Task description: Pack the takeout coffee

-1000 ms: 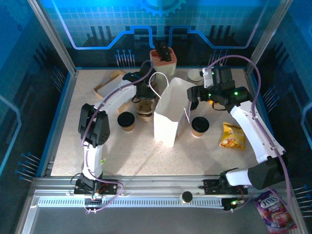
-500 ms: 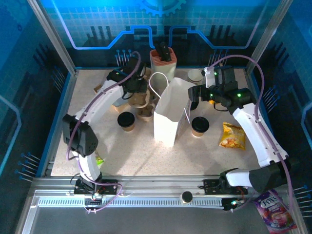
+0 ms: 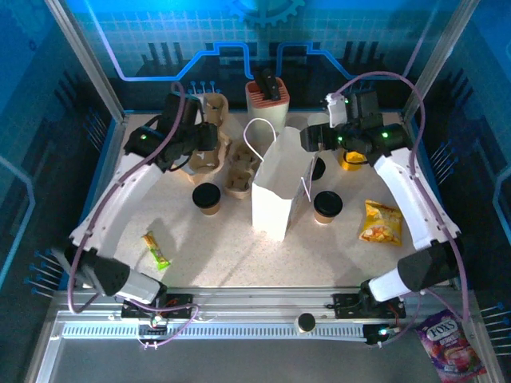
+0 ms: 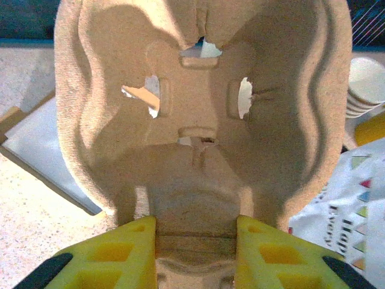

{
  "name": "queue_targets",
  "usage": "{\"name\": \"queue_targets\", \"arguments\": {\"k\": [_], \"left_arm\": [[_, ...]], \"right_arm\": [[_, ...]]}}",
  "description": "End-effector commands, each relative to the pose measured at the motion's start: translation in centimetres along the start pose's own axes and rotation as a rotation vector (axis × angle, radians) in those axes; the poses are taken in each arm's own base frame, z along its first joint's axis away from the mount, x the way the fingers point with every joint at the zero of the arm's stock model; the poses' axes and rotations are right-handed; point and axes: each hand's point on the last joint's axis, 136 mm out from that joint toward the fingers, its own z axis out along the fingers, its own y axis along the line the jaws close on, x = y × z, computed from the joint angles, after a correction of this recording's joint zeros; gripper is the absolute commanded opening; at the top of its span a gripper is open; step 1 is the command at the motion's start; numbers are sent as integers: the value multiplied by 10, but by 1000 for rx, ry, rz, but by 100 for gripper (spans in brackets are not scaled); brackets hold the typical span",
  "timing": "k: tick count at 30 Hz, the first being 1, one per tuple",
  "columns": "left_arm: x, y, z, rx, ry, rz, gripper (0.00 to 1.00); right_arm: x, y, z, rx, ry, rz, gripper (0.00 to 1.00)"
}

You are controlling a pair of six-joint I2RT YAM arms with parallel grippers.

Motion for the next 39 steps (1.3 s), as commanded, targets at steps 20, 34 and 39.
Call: {"name": "queue_targets", "arguments": {"k": [20,34,39], "left_arm": [[6,-127,-116,400,-86,173,31],[8,-157,-118,525,-73,187,32],[8,-164,-120,562,-68,175,32]], "right_arm": [[0,5,69,-92,187,-57,38],[19,34,54,-96,221,72,20],[27,46,49,-104,235,131,21]]}}
